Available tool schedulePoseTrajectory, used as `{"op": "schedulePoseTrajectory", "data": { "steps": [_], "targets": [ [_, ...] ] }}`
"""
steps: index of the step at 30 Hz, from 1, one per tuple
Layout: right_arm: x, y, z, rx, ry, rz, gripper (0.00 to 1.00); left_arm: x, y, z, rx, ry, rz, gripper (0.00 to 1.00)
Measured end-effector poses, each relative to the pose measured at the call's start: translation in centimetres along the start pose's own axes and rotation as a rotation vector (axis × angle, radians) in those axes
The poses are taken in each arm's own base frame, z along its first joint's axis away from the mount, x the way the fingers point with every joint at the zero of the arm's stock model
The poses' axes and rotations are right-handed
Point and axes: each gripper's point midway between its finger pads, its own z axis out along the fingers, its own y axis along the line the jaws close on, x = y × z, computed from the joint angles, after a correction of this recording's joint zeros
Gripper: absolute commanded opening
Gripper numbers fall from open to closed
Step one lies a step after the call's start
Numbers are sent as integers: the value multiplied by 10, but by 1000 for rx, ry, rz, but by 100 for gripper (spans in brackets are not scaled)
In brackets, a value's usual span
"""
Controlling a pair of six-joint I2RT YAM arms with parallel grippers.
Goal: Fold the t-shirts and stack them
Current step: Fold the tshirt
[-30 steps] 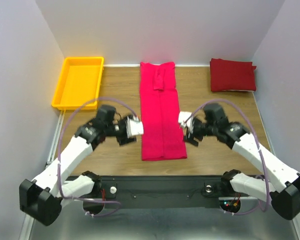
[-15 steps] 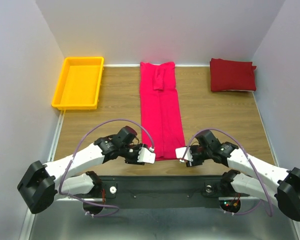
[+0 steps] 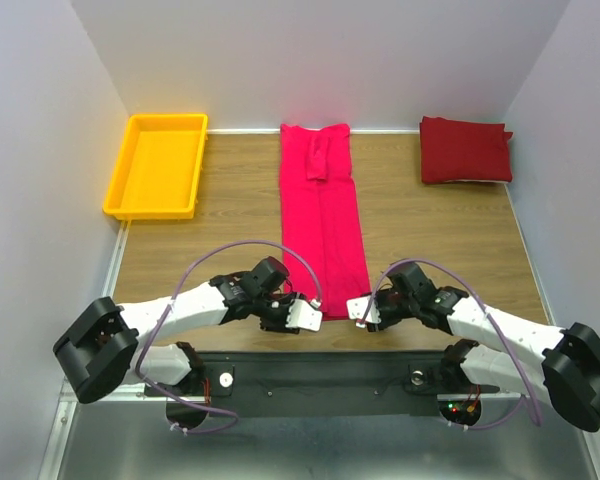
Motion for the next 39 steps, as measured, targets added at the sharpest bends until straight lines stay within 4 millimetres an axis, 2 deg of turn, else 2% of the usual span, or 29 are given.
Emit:
{"op": "schedulePoseTrajectory", "data": {
  "steps": [3, 4, 7, 8, 10, 11, 13, 19, 24, 28, 33, 39],
  "targets": [
    [-1, -1, 2, 6, -8, -20, 39, 3, -1, 4, 7, 14, -9, 52],
    [-1, -1, 3, 9, -10, -26, 35, 5, -1, 5, 9, 19, -12, 51],
    [0, 0, 4, 8, -9, -35, 24, 11, -1, 10, 12, 42, -21, 44],
    [0, 0, 4, 8, -7, -41, 16, 13, -2, 11, 13, 49, -25, 39],
    [1, 1, 4, 8, -6, -47, 9, 13, 1, 12, -2, 49, -23, 27],
    [1, 2, 5, 6, -4, -50, 6, 13, 2, 12, -9, 50, -24, 12],
    [1, 2, 4, 10, -1, -49, 1, 13, 7, 12, -31, 50, -30, 0],
    [2, 2, -1, 29, 15, 12, 1, 14, 10, 11, -53, 60, -56, 0],
    [-9, -8, -11, 58, 4, 58, 1, 13, 8, 2, -51, 71, -58, 0],
    [-19, -15, -23, 68, -1, 92, 1, 0, 12, -9, -53, 61, -56, 0],
    [-31, -22, -38, 78, -2, 131, 1, -27, 20, -31, -58, 17, -53, 0],
    [-52, -40, -63, 115, -5, 185, 1, -37, 27, -54, -80, 8, -75, 0]
  ]
}}
